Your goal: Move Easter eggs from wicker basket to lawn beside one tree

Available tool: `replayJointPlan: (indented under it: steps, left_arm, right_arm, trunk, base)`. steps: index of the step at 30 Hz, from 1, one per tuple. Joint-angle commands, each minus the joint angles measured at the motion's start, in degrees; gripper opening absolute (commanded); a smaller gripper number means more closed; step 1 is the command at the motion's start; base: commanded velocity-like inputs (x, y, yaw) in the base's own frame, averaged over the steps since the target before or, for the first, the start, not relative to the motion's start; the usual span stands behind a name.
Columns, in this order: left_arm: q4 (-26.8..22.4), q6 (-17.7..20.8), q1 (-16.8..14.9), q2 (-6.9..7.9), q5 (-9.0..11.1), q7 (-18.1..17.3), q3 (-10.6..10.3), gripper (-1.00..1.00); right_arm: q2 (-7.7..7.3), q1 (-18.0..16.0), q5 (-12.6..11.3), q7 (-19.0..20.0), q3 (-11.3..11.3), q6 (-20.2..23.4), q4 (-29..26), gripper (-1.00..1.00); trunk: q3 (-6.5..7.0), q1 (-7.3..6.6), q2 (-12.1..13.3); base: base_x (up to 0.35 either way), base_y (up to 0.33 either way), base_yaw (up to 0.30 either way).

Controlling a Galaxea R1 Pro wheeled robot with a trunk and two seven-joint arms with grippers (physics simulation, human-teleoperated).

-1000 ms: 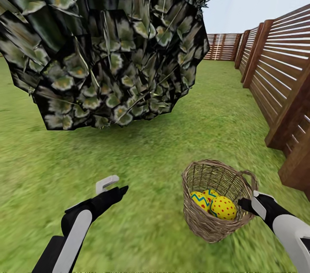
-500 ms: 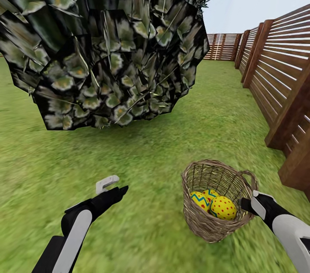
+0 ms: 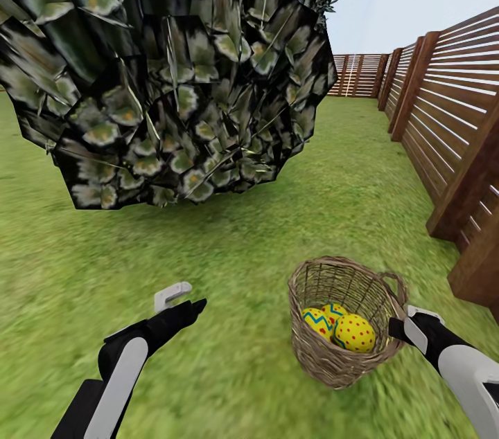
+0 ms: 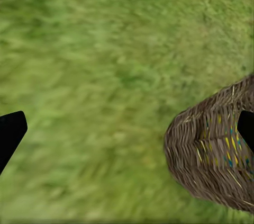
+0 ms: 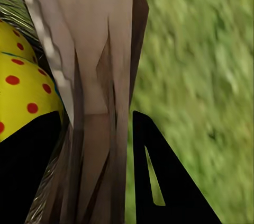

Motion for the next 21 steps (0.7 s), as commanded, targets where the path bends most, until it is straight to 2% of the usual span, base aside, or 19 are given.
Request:
replayJointPlan:
  steps: [1,7,21]
  left_arm:
    - [-0.06,0.12,-0.01,-0.01,0.6,0.56,-0.02,1.0]
    - [-0.05,0.12,-0.02,-0.01,0.6,0.56,0.01,1.0]
    - [0.02,0.12,-0.02,-0.01,0.6,0.48,-0.02,1.0]
  right_arm:
    - [0.04,0.0,-0.69,-0.33,0.0,0.22,-0.13,-1.0]
    - [0.01,0.0,-0.64,-0.33,0.0,0.22,-0.08,-1.0]
    - [0.1,0.0,-0.61,-0.33,0.0,0.22,-0.04,-1.0]
  trunk:
    - [-0.05,-0.01,-0.02]
    - [-0.05,-0.01,-0.02]
    - [3.05,-0.37,0.16]
  base:
    - [0.0,0.0,0.0]
    - [0.0,0.0,0.0]
    - [0.0,0.0,0.0]
